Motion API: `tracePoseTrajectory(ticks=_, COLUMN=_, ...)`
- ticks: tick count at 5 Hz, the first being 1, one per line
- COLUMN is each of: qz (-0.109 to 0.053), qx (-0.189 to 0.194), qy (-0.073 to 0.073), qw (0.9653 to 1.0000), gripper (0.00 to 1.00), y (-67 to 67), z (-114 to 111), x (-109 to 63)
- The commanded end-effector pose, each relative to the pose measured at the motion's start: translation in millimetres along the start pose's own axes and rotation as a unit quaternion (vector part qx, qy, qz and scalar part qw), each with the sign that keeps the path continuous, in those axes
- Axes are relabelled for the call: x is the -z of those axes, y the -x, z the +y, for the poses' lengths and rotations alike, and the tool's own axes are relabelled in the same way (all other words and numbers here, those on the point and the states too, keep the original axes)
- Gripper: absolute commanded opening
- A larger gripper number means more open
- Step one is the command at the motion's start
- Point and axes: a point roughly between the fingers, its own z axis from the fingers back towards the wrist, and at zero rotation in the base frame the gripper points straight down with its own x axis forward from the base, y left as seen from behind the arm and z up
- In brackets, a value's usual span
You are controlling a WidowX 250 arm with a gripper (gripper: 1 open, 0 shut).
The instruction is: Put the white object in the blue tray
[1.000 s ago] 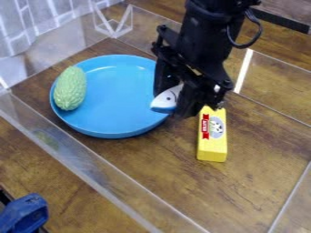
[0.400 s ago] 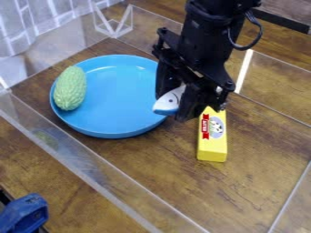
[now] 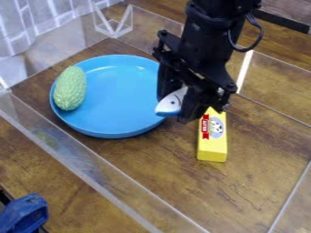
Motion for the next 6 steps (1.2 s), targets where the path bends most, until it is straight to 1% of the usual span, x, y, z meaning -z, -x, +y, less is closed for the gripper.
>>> tracePoseTrajectory(ticks=1, qz=-0.029, qx=0.002, qy=0.002, qw=0.9996, gripper=0.0, y=-1.7, z=-7, x=-14.0)
tracePoseTrajectory(ticks=2, qz=-0.029, qx=-0.001, qy=0.004, qw=0.9996, gripper=0.0, y=-2.8, z=-10, x=-12.1)
tracePoseTrajectory(ticks=4, qz=-0.047, qx=-0.016, qy=-0.001, qw=0.9988, gripper=0.0, y=-12.7, z=15, x=-33.8)
tracePoseTrajectory(ticks=5, qz=-0.056, qx=-0.044, qy=-0.005, qw=0.9974, gripper=0.0, y=-17.3, z=33, x=-44.9)
tracePoseTrajectory(ticks=6, qz=-0.058, qx=-0.065, qy=-0.009, qw=0.9961, gripper=0.0, y=-12.8, z=45, x=-45.5)
